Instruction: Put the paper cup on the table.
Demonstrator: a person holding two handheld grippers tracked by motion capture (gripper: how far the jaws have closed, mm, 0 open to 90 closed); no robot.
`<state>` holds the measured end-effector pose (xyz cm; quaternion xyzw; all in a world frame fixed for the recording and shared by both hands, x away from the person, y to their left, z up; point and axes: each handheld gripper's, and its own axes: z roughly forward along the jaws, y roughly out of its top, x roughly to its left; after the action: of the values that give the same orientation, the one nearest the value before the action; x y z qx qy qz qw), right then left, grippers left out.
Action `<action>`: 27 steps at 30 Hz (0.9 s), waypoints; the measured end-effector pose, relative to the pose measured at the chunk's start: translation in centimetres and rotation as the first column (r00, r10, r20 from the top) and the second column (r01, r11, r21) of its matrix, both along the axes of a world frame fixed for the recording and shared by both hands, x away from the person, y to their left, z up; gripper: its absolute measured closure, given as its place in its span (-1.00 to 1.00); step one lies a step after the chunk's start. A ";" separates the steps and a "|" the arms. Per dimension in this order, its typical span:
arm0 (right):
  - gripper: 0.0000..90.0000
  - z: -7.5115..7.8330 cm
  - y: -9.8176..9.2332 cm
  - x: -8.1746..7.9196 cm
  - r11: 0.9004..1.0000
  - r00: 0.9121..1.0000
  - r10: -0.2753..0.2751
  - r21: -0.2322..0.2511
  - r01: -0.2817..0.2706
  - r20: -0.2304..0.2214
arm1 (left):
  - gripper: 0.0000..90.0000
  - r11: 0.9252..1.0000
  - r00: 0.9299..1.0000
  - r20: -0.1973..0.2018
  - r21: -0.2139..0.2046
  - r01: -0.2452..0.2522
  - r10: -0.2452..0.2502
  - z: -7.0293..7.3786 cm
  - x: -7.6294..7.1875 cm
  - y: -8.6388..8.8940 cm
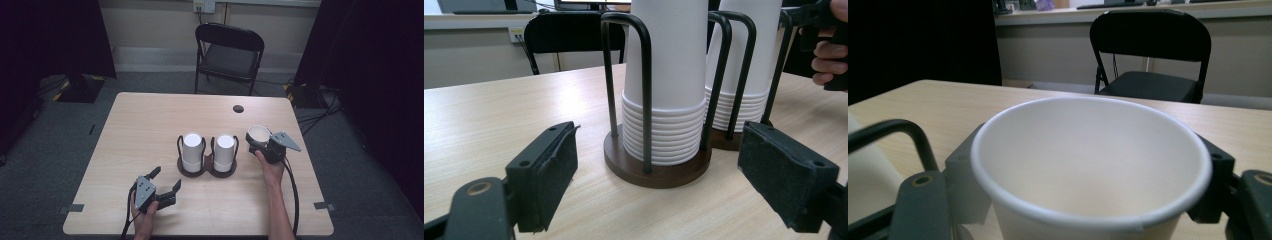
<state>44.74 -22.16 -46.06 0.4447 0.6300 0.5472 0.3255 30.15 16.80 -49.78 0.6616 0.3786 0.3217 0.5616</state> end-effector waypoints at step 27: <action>-0.48 -3.1 -0.4 0.5 0.998 0.997 -0.053 -0.043 0.051 -0.056 | -0.64 1.000 1.000 0.012 -0.015 0.002 -0.002 -0.1 -0.1 0.1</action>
<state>45.19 -22.52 -49.14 0.4693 0.6385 0.5124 0.3308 30.03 16.95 -49.83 0.6557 0.3770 0.3224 0.5692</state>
